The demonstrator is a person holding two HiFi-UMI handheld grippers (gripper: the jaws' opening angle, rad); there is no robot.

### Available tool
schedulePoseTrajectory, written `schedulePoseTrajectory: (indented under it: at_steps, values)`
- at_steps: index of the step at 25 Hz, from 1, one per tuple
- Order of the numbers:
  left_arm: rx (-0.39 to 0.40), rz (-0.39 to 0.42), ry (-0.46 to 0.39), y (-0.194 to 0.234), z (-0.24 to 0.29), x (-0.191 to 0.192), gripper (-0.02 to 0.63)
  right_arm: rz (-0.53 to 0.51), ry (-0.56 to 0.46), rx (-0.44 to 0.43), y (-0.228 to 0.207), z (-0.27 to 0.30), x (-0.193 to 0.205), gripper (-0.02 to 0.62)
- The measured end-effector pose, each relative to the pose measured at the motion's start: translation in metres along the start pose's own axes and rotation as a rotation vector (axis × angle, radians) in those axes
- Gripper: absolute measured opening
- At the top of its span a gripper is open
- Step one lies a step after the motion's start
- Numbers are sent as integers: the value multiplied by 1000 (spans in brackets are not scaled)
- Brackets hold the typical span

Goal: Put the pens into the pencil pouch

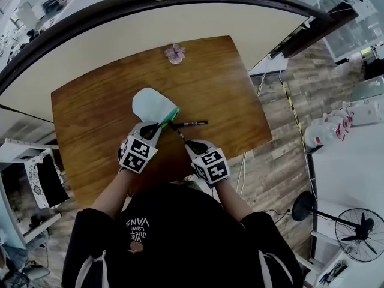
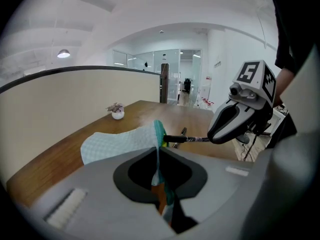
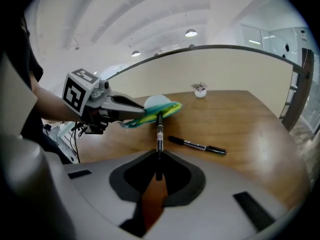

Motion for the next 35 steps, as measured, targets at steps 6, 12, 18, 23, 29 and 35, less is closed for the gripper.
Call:
schedulePoseTrajectory:
  at_steps: [6, 12, 18, 23, 29, 35]
  values:
    - [43, 18, -37, -19, -9, 2, 25, 37, 49, -34, 2, 8, 4, 46]
    - [99, 24, -96, -38, -17, -6, 25, 13, 84, -44, 4, 13, -3, 46]
    - [126, 15, -121, -46, -21, -11, 25, -40, 107, -45, 5, 15, -23, 46]
    - [147, -30, -148, -46, -22, -9, 25, -71, 93, -57, 6, 18, -50, 46]
    - [140, -193, -244, -27, -34, -21, 23, -91, 11, -71, 11, 23, -83, 48]
    - [135, -332, -299, -6, -43, -23, 24, -41, -125, -88, 3, 4, -101, 69]
Point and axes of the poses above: the fingertips, and each gripper's own axes: z forward along the fingers, y to its left, x out of its underside, the point moved 1 cm from there along -z, backward along the fingers, and after that the axes turned 9 degrees about y, right-handed, at the moved point
